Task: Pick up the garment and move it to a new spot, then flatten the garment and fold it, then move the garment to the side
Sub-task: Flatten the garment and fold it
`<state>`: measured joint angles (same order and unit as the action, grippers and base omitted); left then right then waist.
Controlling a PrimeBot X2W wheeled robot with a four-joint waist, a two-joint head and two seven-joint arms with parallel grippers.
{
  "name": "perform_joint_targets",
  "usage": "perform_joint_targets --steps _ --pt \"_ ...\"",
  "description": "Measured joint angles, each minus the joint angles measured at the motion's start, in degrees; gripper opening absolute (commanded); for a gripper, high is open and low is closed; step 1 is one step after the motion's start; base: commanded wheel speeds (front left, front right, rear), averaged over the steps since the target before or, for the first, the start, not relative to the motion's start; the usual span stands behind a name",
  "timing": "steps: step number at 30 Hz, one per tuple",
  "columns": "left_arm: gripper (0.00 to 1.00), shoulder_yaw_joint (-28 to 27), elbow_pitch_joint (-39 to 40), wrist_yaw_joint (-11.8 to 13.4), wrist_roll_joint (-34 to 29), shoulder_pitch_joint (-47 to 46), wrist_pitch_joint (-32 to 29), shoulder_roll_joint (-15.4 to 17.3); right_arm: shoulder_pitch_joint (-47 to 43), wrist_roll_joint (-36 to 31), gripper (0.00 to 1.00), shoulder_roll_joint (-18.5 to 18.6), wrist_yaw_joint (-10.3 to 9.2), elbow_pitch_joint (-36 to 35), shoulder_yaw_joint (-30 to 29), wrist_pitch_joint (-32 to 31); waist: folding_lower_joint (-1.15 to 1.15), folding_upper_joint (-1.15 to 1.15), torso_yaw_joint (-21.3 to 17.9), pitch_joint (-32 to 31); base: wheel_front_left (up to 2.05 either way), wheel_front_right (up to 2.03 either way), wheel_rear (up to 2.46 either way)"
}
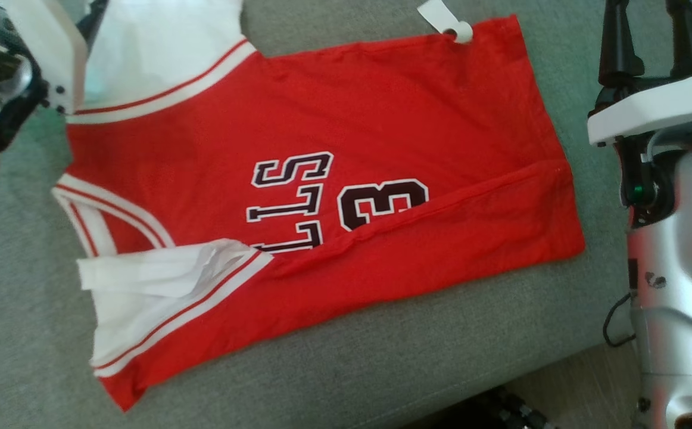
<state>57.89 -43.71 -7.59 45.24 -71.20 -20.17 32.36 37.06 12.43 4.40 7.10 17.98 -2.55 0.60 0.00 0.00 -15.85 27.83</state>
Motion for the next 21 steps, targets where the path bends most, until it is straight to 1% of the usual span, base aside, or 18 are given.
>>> perform_joint_targets --steps 4,7,12,21 --pt "1.00 1.48 -4.19 0.00 1.23 -1.97 0.10 0.14 -0.01 0.80 1.00 0.02 0.00 -0.52 0.85 0.07 0.01 0.00 -1.03 1.36 0.00 0.00 0.00" --pt "1.00 1.78 -6.38 0.00 3.46 -2.43 0.15 0.38 -0.04 1.26 1.00 0.03 0.00 -0.91 1.63 0.09 -0.01 0.00 -1.80 1.83 0.00 0.00 0.00" --pt "1.00 4.46 -6.17 0.00 6.33 -2.92 0.56 0.40 -0.09 1.26 1.00 0.09 0.00 -1.07 1.80 0.67 0.00 0.00 -2.39 2.64 0.00 0.00 0.00" --pt "1.00 9.18 -4.64 0.00 11.40 -5.74 -0.97 1.19 -0.10 1.27 1.00 -0.02 0.00 -0.83 2.19 0.90 0.00 0.00 -2.94 3.46 0.00 0.00 0.00"
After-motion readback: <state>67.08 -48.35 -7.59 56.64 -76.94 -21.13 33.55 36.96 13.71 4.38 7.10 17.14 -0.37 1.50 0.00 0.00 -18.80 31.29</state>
